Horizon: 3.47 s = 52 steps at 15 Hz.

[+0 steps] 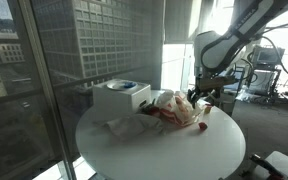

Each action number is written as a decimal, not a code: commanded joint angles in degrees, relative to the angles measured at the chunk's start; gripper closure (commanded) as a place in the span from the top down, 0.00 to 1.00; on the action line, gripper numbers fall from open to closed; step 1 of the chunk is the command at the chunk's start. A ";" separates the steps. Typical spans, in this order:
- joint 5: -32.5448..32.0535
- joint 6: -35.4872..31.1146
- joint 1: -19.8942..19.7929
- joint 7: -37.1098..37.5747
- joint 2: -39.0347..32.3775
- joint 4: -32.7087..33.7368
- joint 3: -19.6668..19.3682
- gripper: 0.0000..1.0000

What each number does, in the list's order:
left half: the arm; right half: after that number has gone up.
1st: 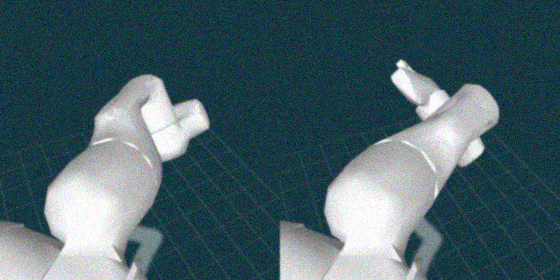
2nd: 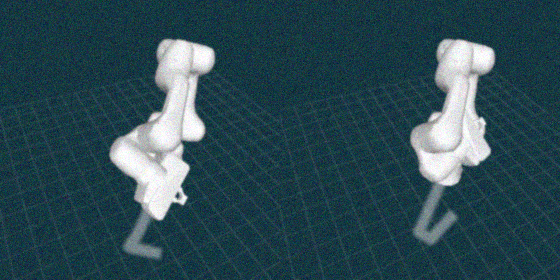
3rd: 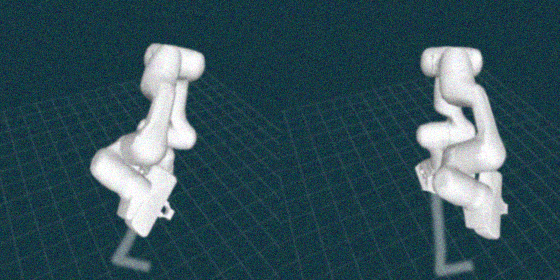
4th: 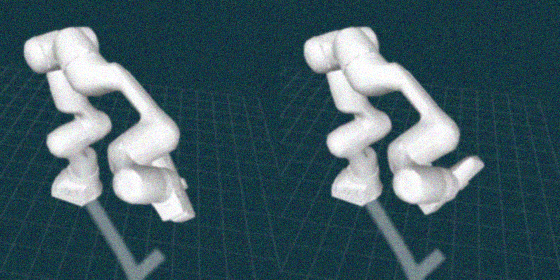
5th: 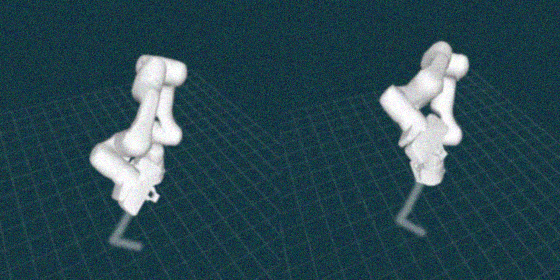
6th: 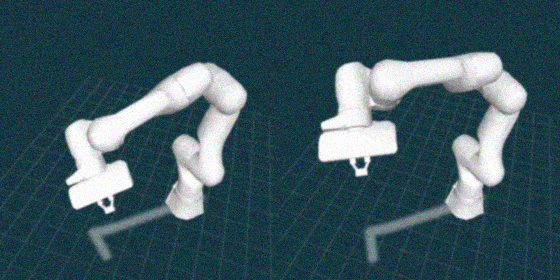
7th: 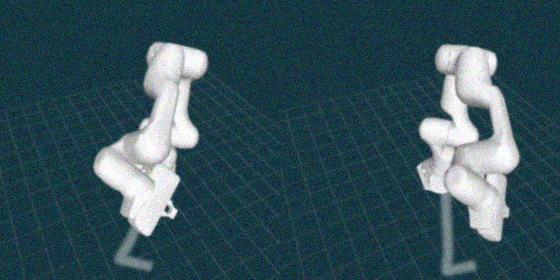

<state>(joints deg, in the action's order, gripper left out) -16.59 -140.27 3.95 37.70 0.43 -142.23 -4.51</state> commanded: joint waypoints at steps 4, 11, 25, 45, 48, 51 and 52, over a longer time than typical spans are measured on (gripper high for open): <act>-9.11 -21.59 -5.67 3.25 -5.68 -6.46 -1.56 1.00; -21.00 -33.58 -4.42 7.35 -17.55 -4.07 -7.27 1.00; -25.06 -38.04 3.38 11.08 -23.73 -0.48 -14.09 0.24; -26.40 -25.23 12.09 17.72 -23.53 20.02 -16.19 0.26; -28.76 -21.38 14.45 20.52 -22.17 20.73 -19.15 0.82; -30.58 -17.08 15.84 23.45 -18.85 20.22 -22.31 1.00; -30.13 -15.68 15.59 24.39 -17.87 19.57 -23.07 1.00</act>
<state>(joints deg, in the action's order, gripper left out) -44.94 -160.18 18.14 58.16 -21.31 -121.74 -24.53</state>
